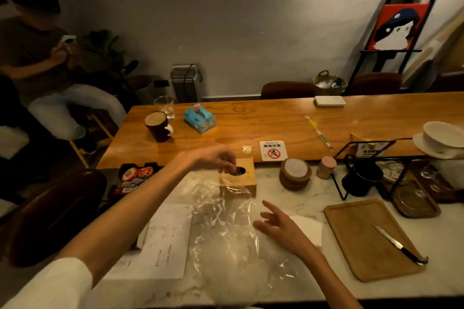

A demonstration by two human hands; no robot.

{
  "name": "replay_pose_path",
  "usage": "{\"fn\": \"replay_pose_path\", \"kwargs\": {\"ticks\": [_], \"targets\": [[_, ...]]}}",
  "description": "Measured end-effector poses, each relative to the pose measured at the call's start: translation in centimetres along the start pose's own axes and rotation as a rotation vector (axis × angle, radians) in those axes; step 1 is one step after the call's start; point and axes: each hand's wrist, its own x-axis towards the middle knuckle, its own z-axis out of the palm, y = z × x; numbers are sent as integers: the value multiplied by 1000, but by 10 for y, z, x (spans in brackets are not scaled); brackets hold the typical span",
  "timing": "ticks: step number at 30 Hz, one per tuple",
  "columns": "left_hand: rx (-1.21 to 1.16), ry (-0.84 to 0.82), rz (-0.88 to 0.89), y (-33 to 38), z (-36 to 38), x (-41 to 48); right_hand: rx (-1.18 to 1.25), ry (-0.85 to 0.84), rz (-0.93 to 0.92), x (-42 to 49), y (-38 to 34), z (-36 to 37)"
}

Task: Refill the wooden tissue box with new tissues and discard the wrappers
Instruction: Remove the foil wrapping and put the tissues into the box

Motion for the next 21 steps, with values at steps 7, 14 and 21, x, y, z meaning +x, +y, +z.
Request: {"fn": "replay_pose_path", "kwargs": {"ticks": [7, 14, 21], "targets": [[69, 11, -18, -8, -8, -3, -99, 100, 9, -44, 45, 8], [41, 46, -42, -10, -26, -13, 157, 170, 81, -41, 58, 7], [91, -31, 10, 27, -11, -9, -7, 37, -112, -7, -5, -6]]}}
